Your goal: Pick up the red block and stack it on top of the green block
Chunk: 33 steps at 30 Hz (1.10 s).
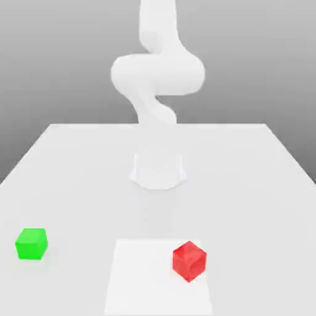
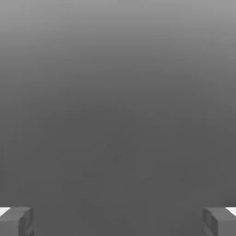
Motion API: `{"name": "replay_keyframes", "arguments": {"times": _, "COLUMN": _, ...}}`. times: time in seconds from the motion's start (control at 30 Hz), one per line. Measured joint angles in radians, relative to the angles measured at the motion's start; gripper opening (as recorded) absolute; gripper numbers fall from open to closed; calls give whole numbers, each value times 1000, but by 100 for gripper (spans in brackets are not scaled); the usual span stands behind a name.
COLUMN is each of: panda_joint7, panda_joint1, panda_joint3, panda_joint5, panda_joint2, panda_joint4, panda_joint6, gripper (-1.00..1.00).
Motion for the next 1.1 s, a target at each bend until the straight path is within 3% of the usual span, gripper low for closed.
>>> {"name": "replay_keyframes", "arguments": {"times": 0.63, "panda_joint7": -469, "panda_joint1": 154, "panda_joint3": -17, "panda_joint5": 3, "panda_joint2": 698, "panda_joint4": -357, "panda_joint6": 392, "gripper": 0}}
{"name": "replay_keyframes", "arguments": {"times": 0.87, "panda_joint7": -518, "panda_joint1": 151, "panda_joint3": -4, "panda_joint5": 20, "panda_joint2": 952, "panda_joint4": -356, "panda_joint6": 593, "gripper": 0}}
{"name": "replay_keyframes", "arguments": {"times": 0.9, "panda_joint7": -519, "panda_joint1": 150, "panda_joint3": -3, "panda_joint5": 21, "panda_joint2": 975, "panda_joint4": -353, "panda_joint6": 612, "gripper": -100}}
{"name": "replay_keyframes", "arguments": {"times": 1.1, "panda_joint7": -517, "panda_joint1": 149, "panda_joint3": -2, "panda_joint5": 19, "panda_joint2": 986, "panda_joint4": -351, "panda_joint6": 621, "gripper": -100}}
